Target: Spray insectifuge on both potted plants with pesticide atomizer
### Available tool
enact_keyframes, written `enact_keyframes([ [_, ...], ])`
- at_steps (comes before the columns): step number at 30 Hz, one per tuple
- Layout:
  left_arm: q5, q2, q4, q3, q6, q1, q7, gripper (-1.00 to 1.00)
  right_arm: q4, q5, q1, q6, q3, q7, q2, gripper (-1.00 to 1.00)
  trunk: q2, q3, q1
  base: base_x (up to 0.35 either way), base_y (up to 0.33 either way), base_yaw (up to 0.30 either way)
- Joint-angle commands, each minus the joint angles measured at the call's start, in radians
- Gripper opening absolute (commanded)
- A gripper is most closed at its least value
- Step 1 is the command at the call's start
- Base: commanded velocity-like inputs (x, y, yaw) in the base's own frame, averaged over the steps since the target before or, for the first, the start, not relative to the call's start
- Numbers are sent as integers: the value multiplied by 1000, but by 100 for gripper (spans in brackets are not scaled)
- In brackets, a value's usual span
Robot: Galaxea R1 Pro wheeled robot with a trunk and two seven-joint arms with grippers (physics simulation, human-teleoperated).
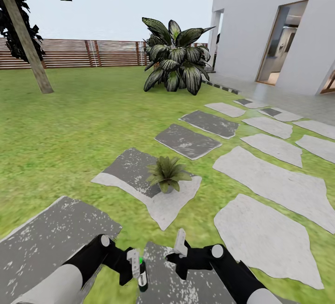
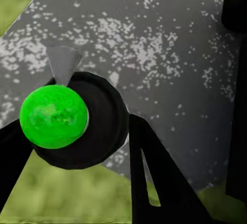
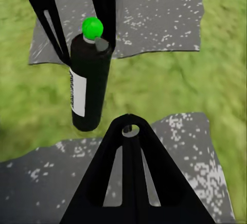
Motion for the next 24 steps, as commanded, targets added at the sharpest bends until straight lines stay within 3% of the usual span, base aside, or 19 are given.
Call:
enact_keyframes([
  [1, -5, 12, -2, -1, -9, 0, -1, -100, 0, 11, 0, -9, -1, 1, -1, -100, 0, -1, 0, 0, 0, 0],
  [7, -5, 88, 1, -1, -8, 2, 0, -100, 3, 11, 0, -9, -2, 1, -4, -100, 0, -1, 0, 0, 0, 0],
  [8, -5, 112, 1, 0, -9, 1, 0, -100, 3, 11, 0, -9, -2, 1, -6, 100, 0, -1, 0, 0, 0, 0],
  [14, -3, 185, 1, 5, -5, 1, 7, -100, 10, 11, 0, -9, -6, -14, -23, 100, 0, -1, 0, 0, 0, 0],
  [16, 5, 198, 1, 23, 4, 0, 41, -100, 54, 10, 0, -11, -6, -76, -53, 100, 0, -1, 0, 0, 0, 0],
  [18, 9, 198, 6, 72, 11, -1, 95, -100, 131, 5, 1, -12, -5, -171, -86, 100, 0, -1, 0, 0, 0, 0],
  [20, 13, 194, 12, 149, 30, -1, 169, -100, 234, 1, 1, -16, -7, -293, -114, 100, 0, -1, 0, 0, 0, 0],
  [24, 20, 176, 12, 288, 144, -7, 294, -100, 402, -45, 1, -20, -53, -592, -134, 100, 0, -1, 0, 0, 0, 0],
])
